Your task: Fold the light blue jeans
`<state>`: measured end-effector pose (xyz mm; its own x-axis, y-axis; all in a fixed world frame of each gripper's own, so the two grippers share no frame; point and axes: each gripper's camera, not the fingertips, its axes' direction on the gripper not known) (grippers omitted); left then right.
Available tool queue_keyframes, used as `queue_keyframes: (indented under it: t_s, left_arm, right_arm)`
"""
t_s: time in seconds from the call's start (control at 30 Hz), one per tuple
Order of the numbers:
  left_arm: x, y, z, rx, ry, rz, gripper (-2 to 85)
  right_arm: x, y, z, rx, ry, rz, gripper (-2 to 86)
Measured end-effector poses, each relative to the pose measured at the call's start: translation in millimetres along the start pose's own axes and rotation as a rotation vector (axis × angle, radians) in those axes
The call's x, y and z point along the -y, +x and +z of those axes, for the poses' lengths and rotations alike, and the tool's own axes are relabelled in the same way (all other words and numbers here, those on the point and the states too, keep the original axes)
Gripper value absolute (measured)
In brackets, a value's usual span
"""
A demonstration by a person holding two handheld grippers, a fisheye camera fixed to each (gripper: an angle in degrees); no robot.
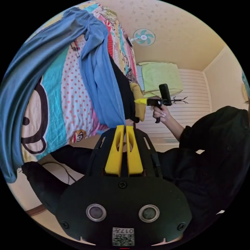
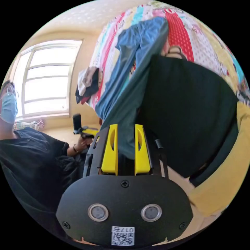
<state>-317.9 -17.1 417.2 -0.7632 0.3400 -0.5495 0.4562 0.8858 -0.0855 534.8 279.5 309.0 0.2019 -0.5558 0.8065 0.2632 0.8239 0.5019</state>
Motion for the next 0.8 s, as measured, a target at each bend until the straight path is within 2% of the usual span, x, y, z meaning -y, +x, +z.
queue_keyframes:
  t_s: [0.1, 0.2, 0.3, 0.37, 0.43, 0.5, 0.57, 0.63, 0.8]
  left_arm:
    - [13.0, 62.5, -35.8, 0.008, 0.027, 0.039, -0.9]
    - [34.2, 111.1, -59.0, 0.0, 0.036, 0.063, -0.9]
    - [54.9, 144.8, -78.4, -0.039, 0.048, 0.064, -0.9]
    - [64.0, 156.3, -93.2, -0.091, 0.074, 0.031, -0.9]
    - [68.6, 157.2, -113.1, -0.206, 0.129, -0.036, -0.9]
    - [65.6, 149.5, -145.7, -0.365, 0.221, -0.143, -0.9]
    - [58.1, 142.3, -172.1, -0.437, 0.276, -0.224, -0.8]
    - [47.2, 133.5, -200.0, -0.513, 0.334, -0.312, -0.8]
    - [19.4, 101.4, -286.1, -0.679, 0.528, -0.54, -0.7]
  right_arm:
    - [97.7, 26.3, -16.0, 0.013, 0.21, -0.034, 11.7]
    - [207.6, 59.0, -1.4, -0.088, 0.355, 0.084, 15.2]
    - [307.3, 64.3, 34.2, -0.347, 0.372, 0.125, 16.1]
    - [359.3, 73.1, 80.7, -0.635, 0.241, 0.256, 11.0]
    - [366.1, 66.8, 98.8, -0.781, 0.262, 0.312, 3.3]
    - [356.4, 37.7, 99.7, -0.79, 0.391, 0.237, 2.4]
    - [345.3, -11.8, 103.6, -0.75, 0.55, 0.094, 2.0]
    - [353.5, -44.8, 119.1, -0.716, 0.58, 0.004, 1.9]
    - [421.8, -77.5, 204.3, -0.559, 0.512, 0.026, 2.9]
